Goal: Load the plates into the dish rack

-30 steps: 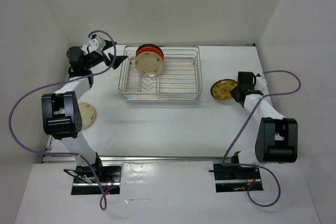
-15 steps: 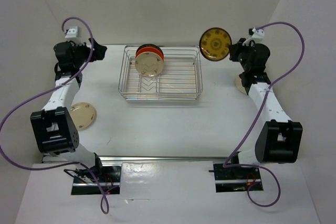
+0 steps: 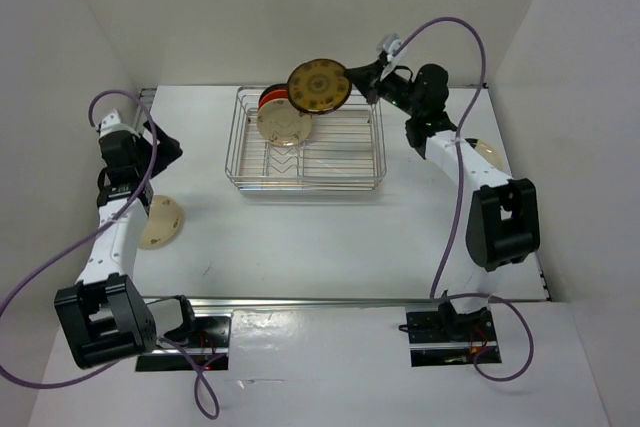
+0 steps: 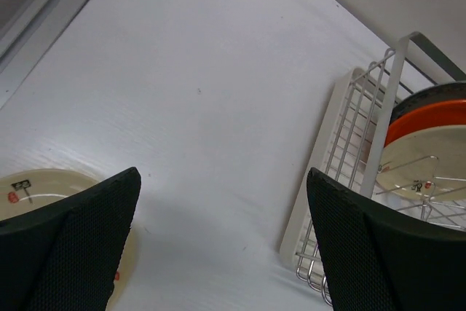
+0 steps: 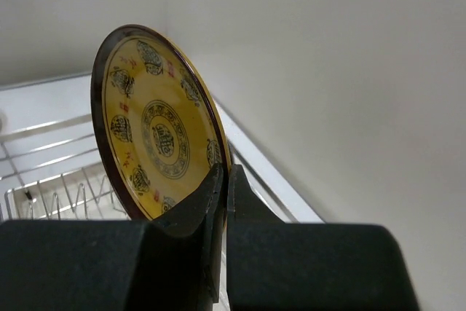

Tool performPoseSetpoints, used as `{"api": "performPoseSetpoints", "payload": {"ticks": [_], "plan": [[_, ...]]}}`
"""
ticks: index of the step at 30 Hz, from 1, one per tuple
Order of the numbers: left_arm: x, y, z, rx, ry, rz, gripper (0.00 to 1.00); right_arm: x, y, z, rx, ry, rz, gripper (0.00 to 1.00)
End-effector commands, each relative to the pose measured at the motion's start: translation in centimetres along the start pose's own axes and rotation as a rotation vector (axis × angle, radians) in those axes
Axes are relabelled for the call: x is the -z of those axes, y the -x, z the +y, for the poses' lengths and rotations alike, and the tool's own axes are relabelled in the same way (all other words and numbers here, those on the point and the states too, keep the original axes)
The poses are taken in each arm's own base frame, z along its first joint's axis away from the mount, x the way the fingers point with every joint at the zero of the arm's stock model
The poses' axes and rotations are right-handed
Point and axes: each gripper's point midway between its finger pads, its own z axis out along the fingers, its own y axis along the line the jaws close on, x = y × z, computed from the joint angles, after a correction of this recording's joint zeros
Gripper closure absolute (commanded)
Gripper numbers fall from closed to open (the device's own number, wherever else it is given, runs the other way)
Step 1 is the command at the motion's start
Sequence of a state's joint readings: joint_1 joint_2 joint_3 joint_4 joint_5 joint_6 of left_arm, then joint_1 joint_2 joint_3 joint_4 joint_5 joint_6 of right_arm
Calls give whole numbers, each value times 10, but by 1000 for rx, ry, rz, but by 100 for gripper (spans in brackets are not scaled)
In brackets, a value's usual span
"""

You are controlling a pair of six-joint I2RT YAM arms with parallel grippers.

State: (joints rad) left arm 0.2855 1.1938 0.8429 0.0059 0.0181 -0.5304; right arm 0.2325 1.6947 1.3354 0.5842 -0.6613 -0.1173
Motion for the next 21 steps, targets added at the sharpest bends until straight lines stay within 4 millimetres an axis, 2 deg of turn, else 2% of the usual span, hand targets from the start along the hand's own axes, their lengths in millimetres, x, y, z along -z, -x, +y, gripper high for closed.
{"api": "performPoseSetpoints", "payload": {"ticks": [1,2,3,4,5,7,8,9,13,14,15,16,20,21], "plan": [[21,6,14,72,100,-43,0,-15,27,0,149,62,-120,100],[24,3,20,89,127,-47,0,-21,17,5,149,76,-117,100],[31,9,19,100,130,-68,0,-27,17,12,170,89,-131,100],[35,4,23,109,153,-52,0,-30,9,16,171,98,-123,100],[38,0,26,109,167,-46,0,-39,14,21,201,114,-140,100],[42,-1,27,109,166,-49,0,-49,-3,26,195,118,-127,100],[43,-10,33,107,193,-25,0,-54,-2,29,212,125,-140,100],[43,-12,34,117,198,-17,0,-56,-12,26,207,114,-133,100],[44,-26,41,127,217,10,0,-69,-27,23,212,70,-135,100],[44,-27,40,127,209,14,0,-70,-31,19,212,44,-133,100],[44,-28,37,128,196,22,0,-75,-36,23,205,54,-130,100],[44,-28,37,128,196,22,0,-76,-32,19,209,39,-135,100],[43,-30,39,119,196,23,0,-86,-51,25,235,6,-114,100],[43,-30,39,119,196,23,0,-86,-51,20,245,-20,-110,100]]}}
